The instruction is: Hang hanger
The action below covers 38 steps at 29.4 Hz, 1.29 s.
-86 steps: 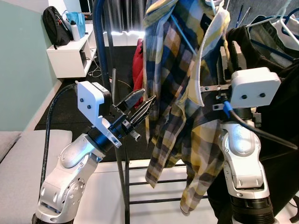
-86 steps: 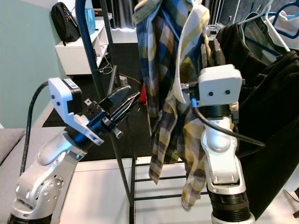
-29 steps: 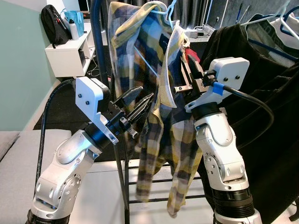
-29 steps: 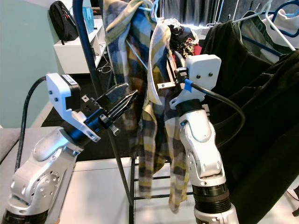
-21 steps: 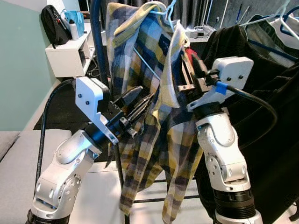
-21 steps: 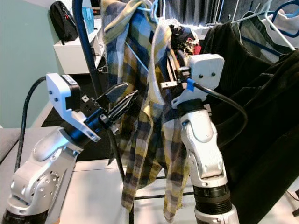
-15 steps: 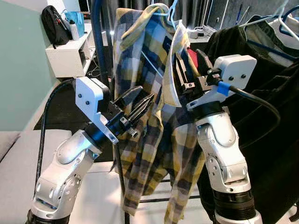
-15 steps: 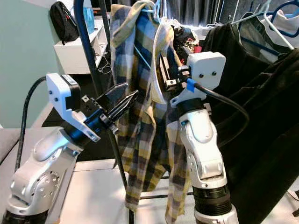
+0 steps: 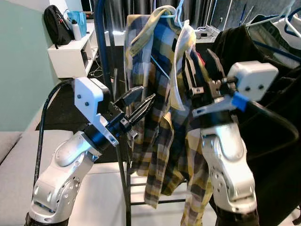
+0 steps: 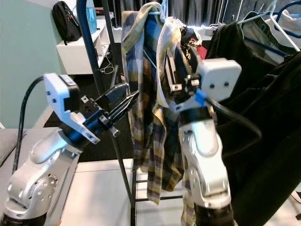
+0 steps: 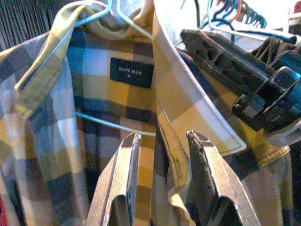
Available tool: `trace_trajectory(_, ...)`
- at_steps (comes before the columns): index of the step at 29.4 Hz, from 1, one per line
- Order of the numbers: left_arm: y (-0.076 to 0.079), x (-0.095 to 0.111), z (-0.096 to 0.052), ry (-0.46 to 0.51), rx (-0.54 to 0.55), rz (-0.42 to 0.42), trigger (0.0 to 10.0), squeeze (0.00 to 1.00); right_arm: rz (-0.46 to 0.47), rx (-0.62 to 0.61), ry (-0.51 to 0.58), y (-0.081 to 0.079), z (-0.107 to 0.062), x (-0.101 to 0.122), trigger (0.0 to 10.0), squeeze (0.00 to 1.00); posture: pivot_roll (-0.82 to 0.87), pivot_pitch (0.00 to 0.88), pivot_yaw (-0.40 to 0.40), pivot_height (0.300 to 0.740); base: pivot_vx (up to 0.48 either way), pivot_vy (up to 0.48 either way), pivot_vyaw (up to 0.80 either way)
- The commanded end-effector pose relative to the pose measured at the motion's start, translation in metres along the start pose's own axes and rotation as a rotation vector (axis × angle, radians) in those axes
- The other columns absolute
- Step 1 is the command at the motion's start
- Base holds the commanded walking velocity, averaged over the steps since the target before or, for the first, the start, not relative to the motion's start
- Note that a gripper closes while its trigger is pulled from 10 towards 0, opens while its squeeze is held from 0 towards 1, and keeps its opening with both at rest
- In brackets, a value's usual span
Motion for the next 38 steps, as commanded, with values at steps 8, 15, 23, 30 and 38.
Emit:
trace_trajectory(8, -0.018, 0.008, -0.006, 0.028, 0.104, -0.002, 10.0, 0.0, 0.044, 0.15, 0.001, -0.017, -0.03, 0.01, 10.0, 0.0, 0.0, 0.178, 0.009, 0.74, 0.0, 0.0, 0.0)
trace_trajectory(15, -0.07, 0.019, -0.028, 0.021, 0.383, 0.097, 10.0, 0.0, 0.042, 0.236, -0.257, -0.023, -0.068, -0.028, 10.0, 0.0, 0.01, 0.181, 0.008, 0.74, 0.0, 0.0, 0.0)
trace_trajectory(23, -0.091, 0.027, -0.036, 0.02, 0.49, 0.123, 10.0, 0.0, 0.031, 0.321, -0.486, -0.026, -0.1, -0.055, 10.0, 0.0, 0.01, 0.182, 0.008, 0.74, 0.0, 0.0, 0.0)
trace_trajectory(30, -0.098, 0.044, -0.028, 0.096, 0.465, 0.019, 10.0, 0.0, 0.054, 0.4, -0.858, -0.03, -0.147, -0.092, 10.0, 0.0, 0.01, 0.18, 0.006, 0.74, 0.0, 0.0, 0.0)
trace_trajectory(38, -0.082, 0.052, -0.001, 0.213, 0.304, -0.308, 10.0, 0.0, -0.119, 0.592, -1.111, -0.017, -0.198, -0.113, 10.0, 0.0, 0.0, 0.172, 0.007, 0.74, 0.0, 0.0, 0.0)
Point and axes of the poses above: a point about 5 cm out from each wrist's last joint towards the gripper, its own z axis pointing out of the wrist towards the gripper, its own x axis along the axis of the wrist's last joint, y = z × x, the point moved 1 cm from there along z, pointing out of the wrist towards the gripper, and after that the axes turned 12 degrees about -z, right-handed, at the moved point
